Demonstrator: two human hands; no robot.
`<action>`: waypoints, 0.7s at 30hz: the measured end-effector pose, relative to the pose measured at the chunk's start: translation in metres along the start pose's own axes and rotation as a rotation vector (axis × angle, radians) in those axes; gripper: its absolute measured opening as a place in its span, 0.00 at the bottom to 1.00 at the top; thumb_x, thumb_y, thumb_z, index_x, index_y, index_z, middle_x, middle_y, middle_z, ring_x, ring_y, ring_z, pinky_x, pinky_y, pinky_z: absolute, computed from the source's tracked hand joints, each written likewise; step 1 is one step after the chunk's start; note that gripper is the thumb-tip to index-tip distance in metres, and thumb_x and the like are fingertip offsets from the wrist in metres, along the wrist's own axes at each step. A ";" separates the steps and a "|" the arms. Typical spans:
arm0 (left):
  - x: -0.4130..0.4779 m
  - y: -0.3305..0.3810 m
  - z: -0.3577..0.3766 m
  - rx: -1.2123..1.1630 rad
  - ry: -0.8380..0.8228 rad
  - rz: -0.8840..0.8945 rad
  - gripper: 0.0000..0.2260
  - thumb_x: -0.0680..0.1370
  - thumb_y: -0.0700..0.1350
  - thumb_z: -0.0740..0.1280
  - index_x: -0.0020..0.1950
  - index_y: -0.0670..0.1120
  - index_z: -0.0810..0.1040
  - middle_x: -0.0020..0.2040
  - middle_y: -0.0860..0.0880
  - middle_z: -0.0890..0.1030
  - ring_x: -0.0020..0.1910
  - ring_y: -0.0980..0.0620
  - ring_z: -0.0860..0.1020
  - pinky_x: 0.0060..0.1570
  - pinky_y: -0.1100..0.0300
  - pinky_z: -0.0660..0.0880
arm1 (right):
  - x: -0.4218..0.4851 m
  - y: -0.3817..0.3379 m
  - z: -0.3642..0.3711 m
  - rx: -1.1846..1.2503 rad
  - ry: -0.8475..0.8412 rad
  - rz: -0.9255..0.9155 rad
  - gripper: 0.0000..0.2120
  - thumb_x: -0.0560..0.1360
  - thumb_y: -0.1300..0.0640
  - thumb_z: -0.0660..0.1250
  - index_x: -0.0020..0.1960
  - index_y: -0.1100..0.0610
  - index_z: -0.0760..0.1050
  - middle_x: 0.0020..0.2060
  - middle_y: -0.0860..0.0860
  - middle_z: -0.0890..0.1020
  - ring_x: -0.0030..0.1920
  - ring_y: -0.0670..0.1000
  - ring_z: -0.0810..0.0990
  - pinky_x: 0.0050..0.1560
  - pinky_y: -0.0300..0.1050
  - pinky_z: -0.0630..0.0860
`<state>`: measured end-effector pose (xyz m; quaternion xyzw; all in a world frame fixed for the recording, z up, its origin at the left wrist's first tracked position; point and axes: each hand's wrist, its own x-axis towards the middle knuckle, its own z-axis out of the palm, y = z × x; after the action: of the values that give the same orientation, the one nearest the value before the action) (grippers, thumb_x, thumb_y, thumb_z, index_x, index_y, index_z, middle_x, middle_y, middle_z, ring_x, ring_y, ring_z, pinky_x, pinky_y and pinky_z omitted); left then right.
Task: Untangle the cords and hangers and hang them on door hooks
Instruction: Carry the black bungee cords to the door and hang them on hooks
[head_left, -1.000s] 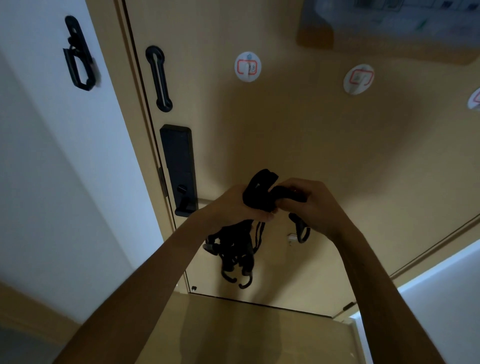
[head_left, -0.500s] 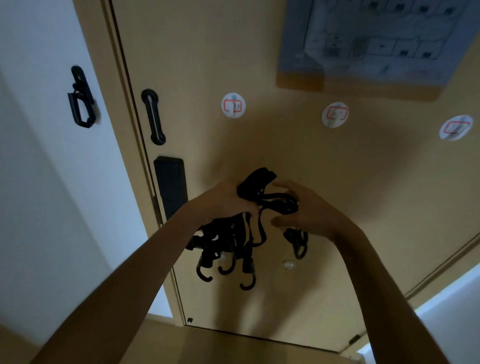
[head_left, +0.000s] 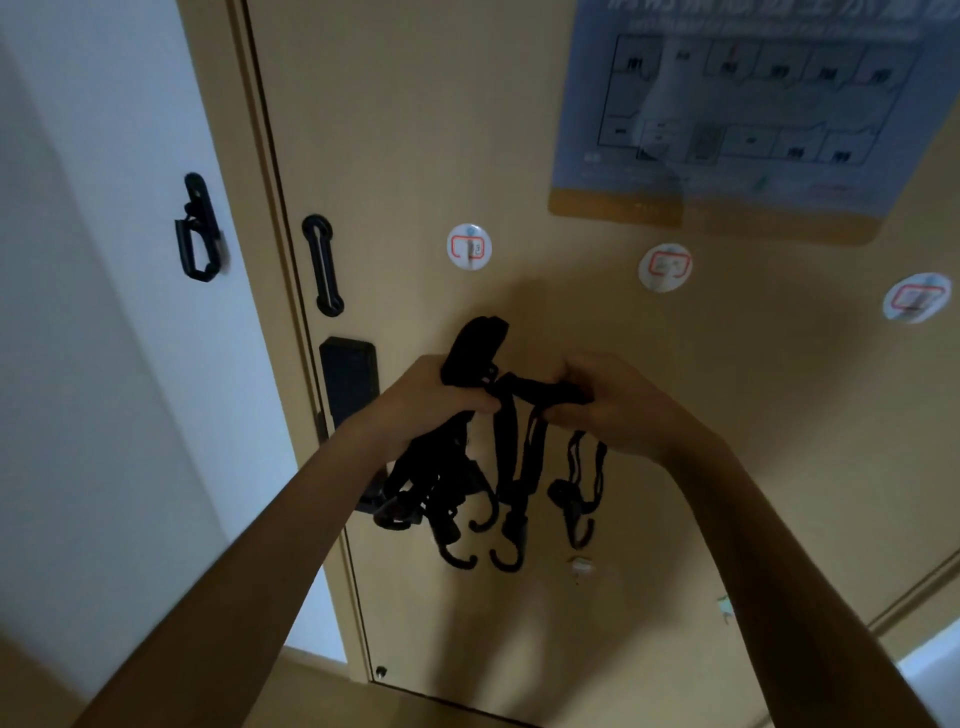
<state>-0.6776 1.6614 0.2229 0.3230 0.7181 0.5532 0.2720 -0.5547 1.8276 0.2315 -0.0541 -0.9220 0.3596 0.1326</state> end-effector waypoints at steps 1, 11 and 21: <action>-0.002 0.001 -0.001 0.005 -0.051 -0.008 0.09 0.72 0.37 0.71 0.52 0.43 0.80 0.26 0.53 0.77 0.26 0.56 0.75 0.32 0.60 0.76 | 0.001 -0.001 -0.003 0.030 0.006 -0.011 0.07 0.72 0.66 0.68 0.41 0.57 0.72 0.35 0.52 0.77 0.37 0.51 0.75 0.39 0.47 0.70; 0.017 0.030 -0.002 0.103 -0.155 0.107 0.04 0.71 0.39 0.73 0.39 0.47 0.80 0.32 0.53 0.81 0.33 0.56 0.79 0.39 0.61 0.75 | 0.034 -0.014 -0.012 0.004 0.256 -0.140 0.15 0.69 0.73 0.66 0.38 0.55 0.67 0.33 0.46 0.75 0.32 0.42 0.75 0.31 0.37 0.70; 0.056 0.096 -0.074 0.302 -0.177 0.206 0.21 0.61 0.46 0.72 0.49 0.36 0.78 0.41 0.43 0.79 0.40 0.45 0.78 0.41 0.54 0.72 | 0.081 -0.052 -0.054 -0.026 0.028 -0.151 0.12 0.79 0.60 0.61 0.40 0.48 0.77 0.29 0.42 0.71 0.31 0.42 0.68 0.38 0.38 0.63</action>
<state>-0.7532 1.6762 0.3316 0.4790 0.7295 0.4336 0.2244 -0.6168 1.8406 0.3214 0.0091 -0.9261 0.3359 0.1714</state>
